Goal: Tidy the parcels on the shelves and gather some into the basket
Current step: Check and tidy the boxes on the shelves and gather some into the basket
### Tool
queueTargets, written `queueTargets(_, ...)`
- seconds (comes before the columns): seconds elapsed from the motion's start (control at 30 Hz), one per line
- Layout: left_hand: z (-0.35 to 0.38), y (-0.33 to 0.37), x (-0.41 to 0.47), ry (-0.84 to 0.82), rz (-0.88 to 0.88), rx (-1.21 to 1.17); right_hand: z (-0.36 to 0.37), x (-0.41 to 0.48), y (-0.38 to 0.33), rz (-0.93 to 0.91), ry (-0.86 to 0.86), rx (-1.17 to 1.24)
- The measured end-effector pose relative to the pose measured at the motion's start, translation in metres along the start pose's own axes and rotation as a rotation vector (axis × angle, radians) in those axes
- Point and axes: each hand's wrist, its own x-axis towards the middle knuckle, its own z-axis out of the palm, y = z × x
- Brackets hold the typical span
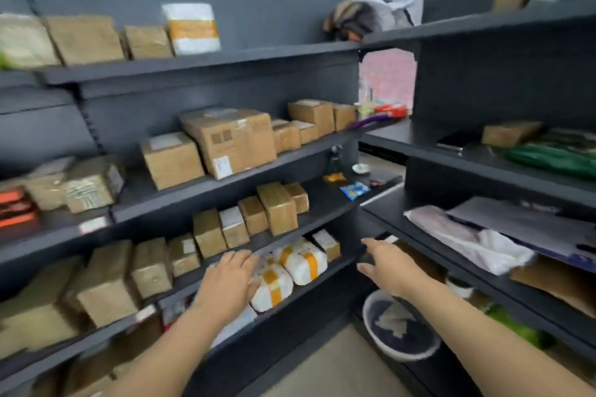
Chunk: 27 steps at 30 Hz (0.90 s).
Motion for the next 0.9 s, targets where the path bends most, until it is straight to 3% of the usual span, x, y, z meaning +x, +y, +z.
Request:
queueTargets(0.27,-0.064,-0.181,-0.040,0.134,-0.158,-0.007,0.031,0.030,-0.211,-0.167,0.031,-0.056)
queueTargets(0.5,-0.076,-0.318,-0.089,0.175,-0.333,0.006,0.074,0.056,-0.350,-0.320,0.032,-0.052)
queueTargets(0.9,-0.053,-0.412,-0.086,0.190,-0.449,0.033,0.117,0.121,-0.480,-0.515,0.118,-0.004)
